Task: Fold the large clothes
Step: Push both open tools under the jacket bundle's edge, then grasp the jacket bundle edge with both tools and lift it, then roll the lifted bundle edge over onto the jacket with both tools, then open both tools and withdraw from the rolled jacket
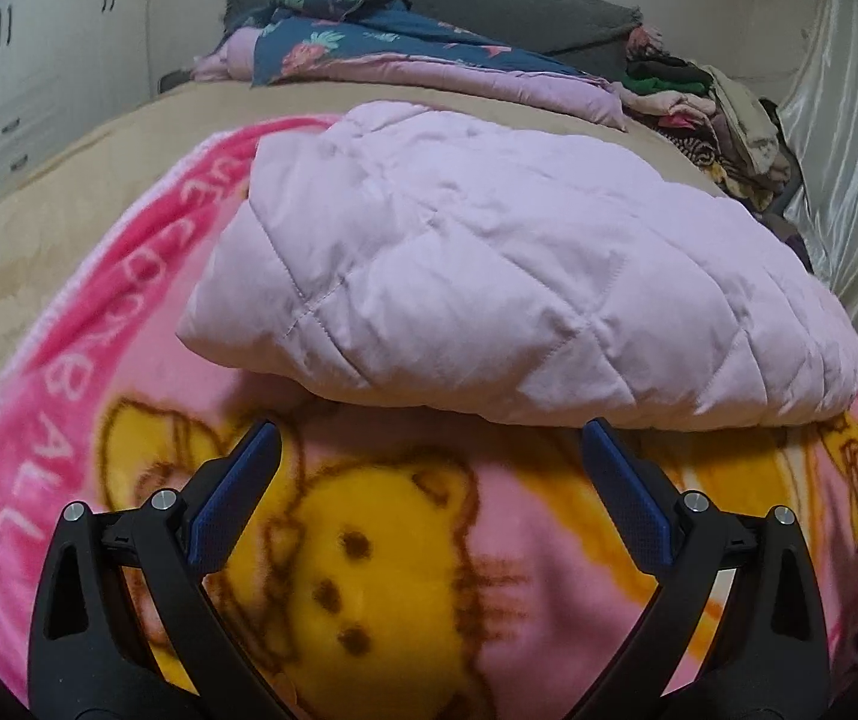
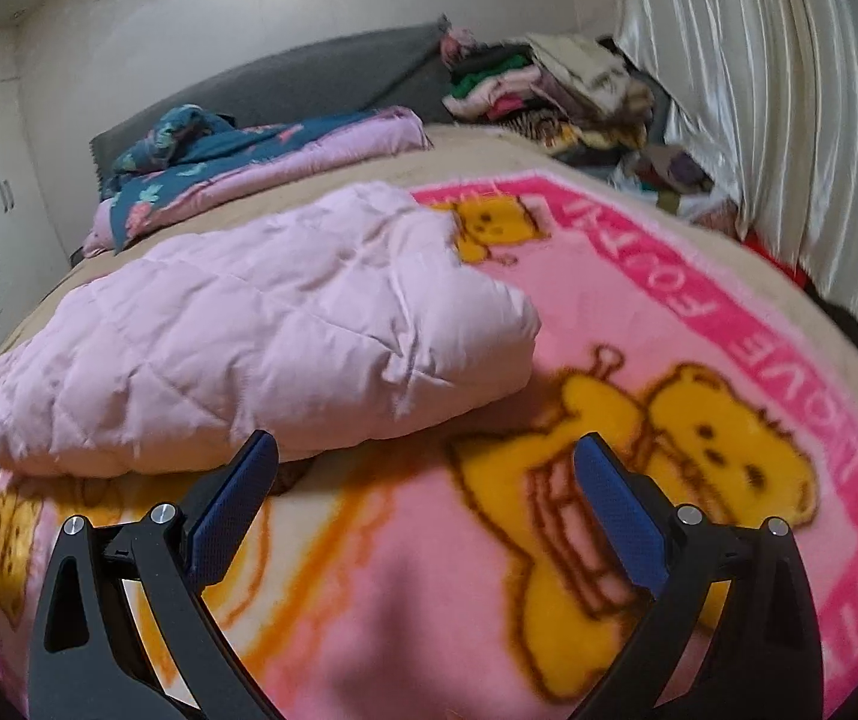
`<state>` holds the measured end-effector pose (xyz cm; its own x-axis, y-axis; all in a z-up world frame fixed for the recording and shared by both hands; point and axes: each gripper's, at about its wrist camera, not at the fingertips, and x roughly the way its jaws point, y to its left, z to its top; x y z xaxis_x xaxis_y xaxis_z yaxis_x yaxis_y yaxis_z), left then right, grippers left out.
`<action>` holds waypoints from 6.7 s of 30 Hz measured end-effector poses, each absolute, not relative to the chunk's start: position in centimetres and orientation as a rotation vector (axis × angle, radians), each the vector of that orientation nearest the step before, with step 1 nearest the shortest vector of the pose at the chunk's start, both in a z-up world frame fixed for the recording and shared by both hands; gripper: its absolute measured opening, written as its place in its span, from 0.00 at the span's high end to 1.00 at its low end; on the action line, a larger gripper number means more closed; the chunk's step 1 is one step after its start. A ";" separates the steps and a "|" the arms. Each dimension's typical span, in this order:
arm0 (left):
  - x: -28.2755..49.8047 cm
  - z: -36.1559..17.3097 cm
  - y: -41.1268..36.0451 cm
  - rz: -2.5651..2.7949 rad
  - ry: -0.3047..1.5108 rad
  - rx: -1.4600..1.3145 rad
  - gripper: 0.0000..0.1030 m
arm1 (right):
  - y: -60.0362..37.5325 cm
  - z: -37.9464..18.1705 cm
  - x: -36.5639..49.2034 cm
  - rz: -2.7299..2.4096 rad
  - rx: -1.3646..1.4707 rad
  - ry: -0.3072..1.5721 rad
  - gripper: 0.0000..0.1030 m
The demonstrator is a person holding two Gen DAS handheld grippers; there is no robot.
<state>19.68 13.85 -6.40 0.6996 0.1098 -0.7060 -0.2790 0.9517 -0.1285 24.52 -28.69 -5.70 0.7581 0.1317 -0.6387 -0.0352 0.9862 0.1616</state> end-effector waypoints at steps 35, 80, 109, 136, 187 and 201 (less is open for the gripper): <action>26.1 -8.9 20.3 0.241 0.704 -0.762 0.08 | -29.3 -8.6 34.1 0.001 0.587 0.728 0.04; 27.2 -5.8 20.6 0.163 0.641 -0.625 0.63 | -28.1 -6.0 33.6 0.199 0.682 0.642 0.65; 22.3 -1.6 18.5 0.139 0.570 -0.520 0.65 | -28.0 -2.1 27.8 0.243 0.544 0.592 0.67; 16.7 -2.8 17.2 0.152 0.595 -0.428 0.65 | -29.4 -4.1 21.3 0.241 0.485 0.637 0.67; 5.0 -3.0 11.2 0.185 0.681 -0.195 0.09 | -35.7 -1.9 7.4 0.080 0.238 0.671 0.04; 0.9 -0.1 5.7 0.089 0.595 -0.161 0.09 | -31.4 2.7 1.1 0.218 0.088 0.536 0.04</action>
<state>0.92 5.66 -0.11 0.8248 0.0369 -0.5643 -0.1299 0.9835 -0.1256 1.11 -31.42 2.68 0.8374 0.2290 -0.4963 -0.1830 0.9731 0.1403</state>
